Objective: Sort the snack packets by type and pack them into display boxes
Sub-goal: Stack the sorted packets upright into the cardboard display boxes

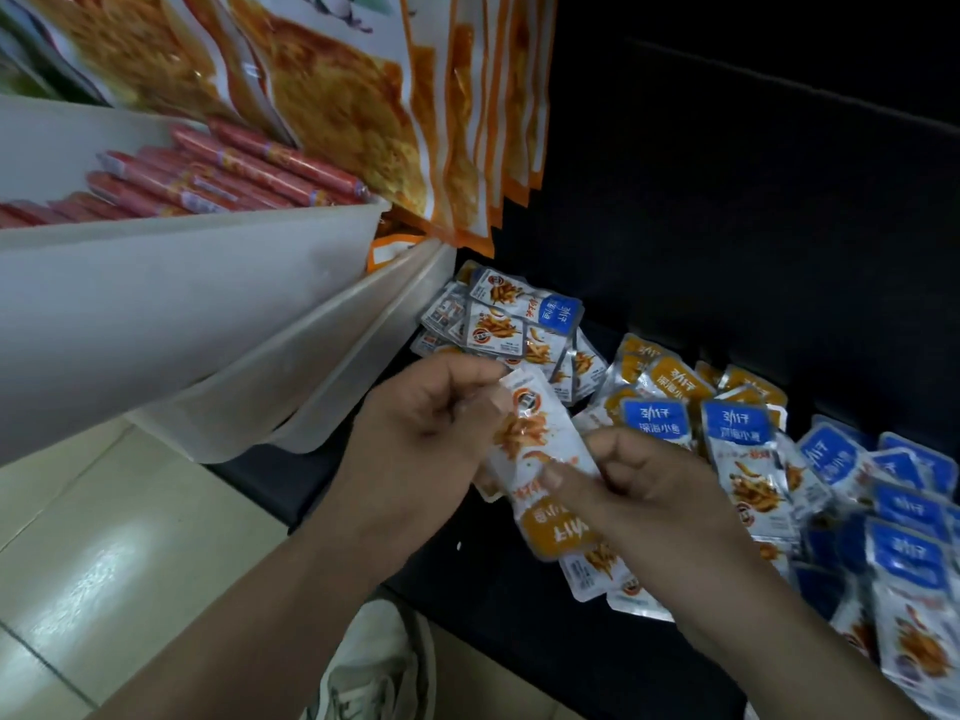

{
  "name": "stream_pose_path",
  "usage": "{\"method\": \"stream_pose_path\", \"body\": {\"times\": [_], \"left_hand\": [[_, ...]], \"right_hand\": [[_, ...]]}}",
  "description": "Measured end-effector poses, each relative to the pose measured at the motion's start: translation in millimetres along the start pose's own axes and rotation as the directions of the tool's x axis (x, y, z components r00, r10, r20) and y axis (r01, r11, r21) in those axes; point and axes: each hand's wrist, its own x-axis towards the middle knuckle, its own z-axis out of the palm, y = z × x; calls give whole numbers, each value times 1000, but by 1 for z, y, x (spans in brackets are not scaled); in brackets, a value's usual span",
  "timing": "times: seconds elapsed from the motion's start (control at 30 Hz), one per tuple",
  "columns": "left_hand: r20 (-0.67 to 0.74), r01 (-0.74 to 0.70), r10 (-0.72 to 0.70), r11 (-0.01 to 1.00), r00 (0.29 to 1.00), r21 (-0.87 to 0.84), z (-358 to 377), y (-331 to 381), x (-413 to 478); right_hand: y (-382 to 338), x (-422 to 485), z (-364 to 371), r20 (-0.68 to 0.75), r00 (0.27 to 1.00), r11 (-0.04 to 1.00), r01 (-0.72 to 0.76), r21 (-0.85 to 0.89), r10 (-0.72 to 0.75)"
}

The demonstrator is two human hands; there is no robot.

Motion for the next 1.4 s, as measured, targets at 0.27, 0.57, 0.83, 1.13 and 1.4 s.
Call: {"method": "stream_pose_path", "body": {"times": [0.27,0.57,0.83,1.13,1.4], "left_hand": [[139,-149,60,547,988,824,14,-66,19],[-141,95,-19,825,990,558,-1,-53,-5],[-39,259,-261,965,965,-52,33,-15,-37],[238,286,-253,951,938,-119,48,-3,-34],[-164,-147,201,945,966,291,40,-6,-36]], "right_hand": [[44,1,-71,-258,672,496,187,-848,-694],[101,3,-82,-205,825,493,99,-865,-526],[60,3,-90,-268,679,507,177,-844,-684],[9,-13,-83,-364,913,963,92,-255,-183],[19,-20,-86,-358,926,969,34,-244,-123]]}}
